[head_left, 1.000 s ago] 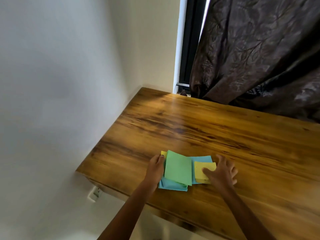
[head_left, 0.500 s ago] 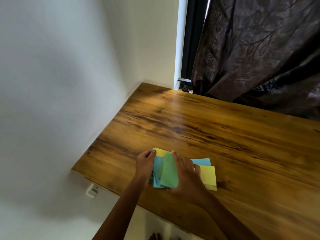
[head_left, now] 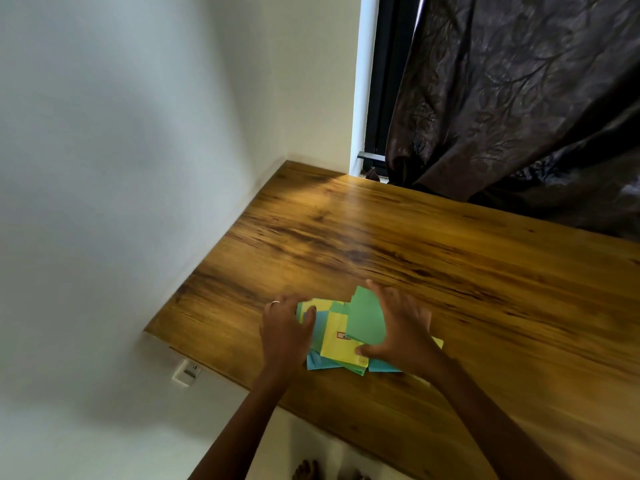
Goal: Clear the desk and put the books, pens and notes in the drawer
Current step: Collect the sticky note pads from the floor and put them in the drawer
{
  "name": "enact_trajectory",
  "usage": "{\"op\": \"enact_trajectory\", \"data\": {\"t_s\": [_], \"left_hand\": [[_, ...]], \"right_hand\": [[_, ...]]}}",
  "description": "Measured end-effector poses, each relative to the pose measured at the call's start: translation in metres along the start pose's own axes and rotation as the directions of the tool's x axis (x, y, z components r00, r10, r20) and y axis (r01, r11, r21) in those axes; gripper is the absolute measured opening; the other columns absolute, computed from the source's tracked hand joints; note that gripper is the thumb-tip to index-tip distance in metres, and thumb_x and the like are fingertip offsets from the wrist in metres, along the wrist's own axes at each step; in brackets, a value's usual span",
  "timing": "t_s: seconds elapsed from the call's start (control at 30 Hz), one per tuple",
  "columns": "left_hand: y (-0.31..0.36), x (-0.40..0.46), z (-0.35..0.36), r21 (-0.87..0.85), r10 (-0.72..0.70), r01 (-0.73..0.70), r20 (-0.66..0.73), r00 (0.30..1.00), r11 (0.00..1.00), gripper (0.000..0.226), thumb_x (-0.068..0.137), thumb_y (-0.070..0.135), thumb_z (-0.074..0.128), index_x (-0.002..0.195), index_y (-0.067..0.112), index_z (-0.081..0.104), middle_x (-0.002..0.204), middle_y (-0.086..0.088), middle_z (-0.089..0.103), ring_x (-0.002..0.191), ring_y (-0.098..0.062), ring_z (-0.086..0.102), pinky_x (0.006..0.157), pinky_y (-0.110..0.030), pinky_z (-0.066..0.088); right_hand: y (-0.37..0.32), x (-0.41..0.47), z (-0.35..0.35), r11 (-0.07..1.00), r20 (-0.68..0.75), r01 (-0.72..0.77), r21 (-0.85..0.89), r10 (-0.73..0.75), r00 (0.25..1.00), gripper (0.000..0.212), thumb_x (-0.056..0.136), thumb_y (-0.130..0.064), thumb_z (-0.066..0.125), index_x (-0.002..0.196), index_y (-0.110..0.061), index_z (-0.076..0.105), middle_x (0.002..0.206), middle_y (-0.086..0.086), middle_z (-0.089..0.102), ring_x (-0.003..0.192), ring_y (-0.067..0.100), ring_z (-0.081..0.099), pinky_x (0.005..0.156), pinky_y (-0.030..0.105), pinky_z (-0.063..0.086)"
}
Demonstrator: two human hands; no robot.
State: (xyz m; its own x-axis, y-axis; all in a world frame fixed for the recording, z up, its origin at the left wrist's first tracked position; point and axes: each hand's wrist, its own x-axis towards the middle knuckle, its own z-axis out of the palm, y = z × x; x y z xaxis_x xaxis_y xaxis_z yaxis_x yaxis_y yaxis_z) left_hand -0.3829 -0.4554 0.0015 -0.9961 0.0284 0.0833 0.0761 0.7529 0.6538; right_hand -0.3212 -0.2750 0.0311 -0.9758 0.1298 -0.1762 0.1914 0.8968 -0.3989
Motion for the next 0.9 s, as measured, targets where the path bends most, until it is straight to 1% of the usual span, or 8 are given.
{"op": "enact_trajectory", "data": {"t_s": [0.13,0.23,0.3,0.43,0.67,0.8,0.87,0.9], "left_hand": [[0.001,-0.020,0.002,0.141,0.061,-0.074,0.097,0.993,0.987,0.031,0.083,0.049,0.062,0.109,0.032,0.062,0.120,0.005,0.056,0.112,-0.014,0.044,0.088,-0.031,0.038],[0.002,-0.029,0.009,0.204,0.029,-0.068,0.189,0.981,0.977,0.054,0.073,0.064,0.063,0.118,0.035,0.053,0.133,0.010,0.045,0.124,-0.012,0.036,0.097,-0.031,0.030],[0.003,-0.031,0.012,0.197,-0.004,-0.035,0.193,0.981,0.980,0.059,0.068,0.065,0.066,0.115,0.034,0.051,0.135,0.010,0.041,0.127,-0.012,0.032,0.098,-0.032,0.025],[0.006,-0.030,0.014,0.205,-0.041,-0.001,0.204,0.978,0.979,0.055,0.069,0.060,0.069,0.112,0.033,0.050,0.138,0.009,0.036,0.130,-0.013,0.028,0.101,-0.034,0.020],[0.009,-0.024,0.014,0.231,-0.055,0.018,0.156,0.986,0.973,0.036,0.077,0.055,0.064,0.108,0.039,0.055,0.135,0.010,0.043,0.129,-0.014,0.030,0.103,-0.037,0.018],[0.008,-0.032,0.018,0.210,0.089,-0.106,0.086,0.992,0.972,0.047,0.076,0.059,0.061,0.117,0.035,0.057,0.130,0.009,0.052,0.127,-0.016,0.037,0.101,-0.037,0.017],[-0.001,-0.033,0.022,0.176,0.312,-0.337,0.155,0.937,0.925,0.068,0.071,0.067,0.055,0.128,0.029,0.051,0.136,0.005,0.051,0.132,-0.020,0.037,0.106,-0.042,0.024],[-0.005,-0.033,0.024,0.148,0.419,-0.464,0.260,0.870,0.873,0.079,0.071,0.070,0.050,0.136,0.028,0.044,0.145,0.005,0.043,0.139,-0.019,0.027,0.110,-0.043,0.020]], "right_hand": [[0.002,-0.002,0.008,0.999,0.100,0.008,-0.036,-0.005,0.995,0.116,0.060,-0.059,0.074,0.146,-0.038,-0.001,0.152,-0.003,0.012,0.140,0.022,0.012,0.109,0.048,0.015],[0.009,0.000,0.007,0.997,0.095,-0.058,-0.054,0.063,0.993,0.117,0.058,-0.063,0.074,0.146,-0.037,0.001,0.152,-0.001,0.015,0.139,0.023,0.015,0.107,0.048,0.021],[0.015,-0.001,0.004,0.994,0.071,-0.097,-0.042,0.099,0.992,0.117,0.058,-0.064,0.074,0.146,-0.037,0.003,0.151,-0.001,0.017,0.138,0.023,0.017,0.106,0.046,0.023],[0.023,-0.001,0.001,0.990,0.055,-0.140,-0.034,0.142,0.988,0.112,0.060,-0.064,0.072,0.145,-0.038,0.005,0.149,0.000,0.019,0.137,0.023,0.017,0.107,0.046,0.021],[0.024,-0.003,0.000,0.990,0.054,-0.139,-0.024,0.140,0.989,0.108,0.061,-0.064,0.071,0.145,-0.039,0.008,0.147,-0.002,0.020,0.136,0.022,0.018,0.105,0.045,0.022],[0.026,-0.003,-0.001,0.989,0.036,-0.148,-0.020,0.148,0.988,0.107,0.061,-0.065,0.071,0.145,-0.039,0.008,0.147,-0.003,0.020,0.136,0.022,0.017,0.105,0.045,0.023],[0.028,-0.003,0.000,0.989,0.030,-0.146,-0.010,0.147,0.989,0.107,0.061,-0.065,0.071,0.144,-0.040,0.009,0.146,-0.003,0.020,0.135,0.022,0.018,0.103,0.045,0.023],[0.028,-0.003,0.000,0.989,0.028,-0.145,-0.006,0.145,0.989,0.106,0.061,-0.065,0.071,0.144,-0.040,0.010,0.146,-0.003,0.021,0.135,0.021,0.018,0.103,0.045,0.023]]}}
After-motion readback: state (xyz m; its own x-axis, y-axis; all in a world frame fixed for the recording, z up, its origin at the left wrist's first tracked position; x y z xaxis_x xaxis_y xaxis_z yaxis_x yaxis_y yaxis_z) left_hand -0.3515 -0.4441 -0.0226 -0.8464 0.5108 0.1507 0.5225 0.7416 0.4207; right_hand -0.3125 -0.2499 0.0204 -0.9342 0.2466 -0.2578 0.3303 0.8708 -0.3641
